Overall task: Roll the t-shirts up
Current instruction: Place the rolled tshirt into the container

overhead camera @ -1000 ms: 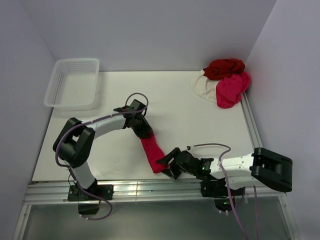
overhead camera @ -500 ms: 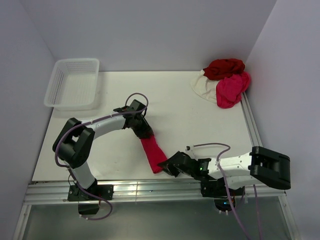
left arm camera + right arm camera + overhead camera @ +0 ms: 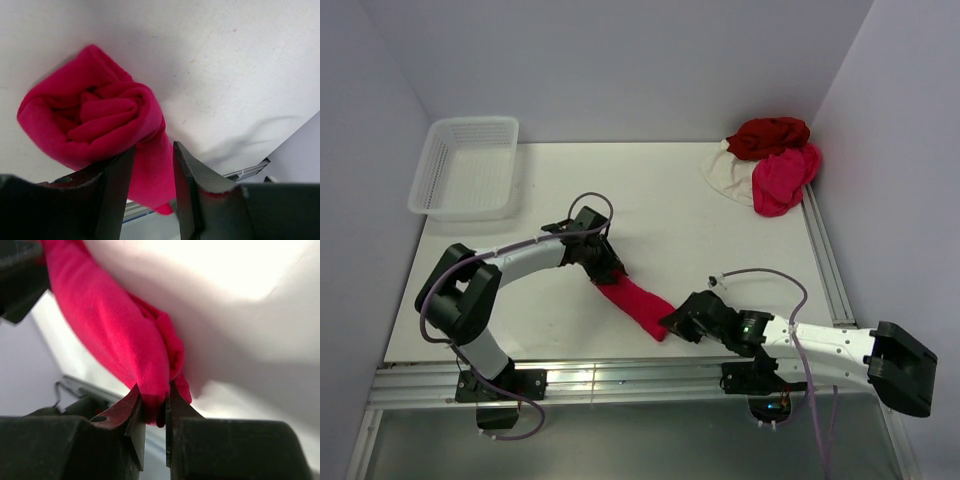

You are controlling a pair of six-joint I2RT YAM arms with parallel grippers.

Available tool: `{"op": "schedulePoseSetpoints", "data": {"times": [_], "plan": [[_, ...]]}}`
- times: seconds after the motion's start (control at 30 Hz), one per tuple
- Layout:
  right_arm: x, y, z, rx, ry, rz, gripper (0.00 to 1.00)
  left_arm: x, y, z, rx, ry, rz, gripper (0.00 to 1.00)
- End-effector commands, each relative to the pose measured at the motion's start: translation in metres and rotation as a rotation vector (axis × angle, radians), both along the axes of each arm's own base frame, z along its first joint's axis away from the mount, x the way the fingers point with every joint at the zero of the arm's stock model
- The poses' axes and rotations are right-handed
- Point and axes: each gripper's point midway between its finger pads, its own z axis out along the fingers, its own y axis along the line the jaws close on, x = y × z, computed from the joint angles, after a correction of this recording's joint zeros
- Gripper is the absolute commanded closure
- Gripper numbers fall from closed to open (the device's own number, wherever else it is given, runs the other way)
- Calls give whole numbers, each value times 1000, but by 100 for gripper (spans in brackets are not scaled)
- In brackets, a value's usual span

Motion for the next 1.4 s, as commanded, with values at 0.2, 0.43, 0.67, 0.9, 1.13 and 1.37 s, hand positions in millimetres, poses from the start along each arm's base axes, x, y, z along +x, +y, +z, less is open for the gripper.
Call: {"op": "schedulePoseSetpoints", "data": {"times": [0.2,0.43,0.67,0.9,1.13,1.37], "plan": [[9,-62,-25,-315,-48,220,100,-68,63,-63,262,207,-6,54],[18,-77,-33,-352,6,307,100,-75,55,-64,245,214,-24,53],[23,-83,-40,-320,89,287,100,-73,54,-57,249,205,-42,51],[29,-86,-43,-347,95,287,100,-64,72,-51,262,168,-46,49],[30,-89,-43,-362,92,270,100,-50,105,-47,288,157,-11,49],[36,-86,-40,-365,64,281,100,-45,110,-42,289,135,-66,52]]}}
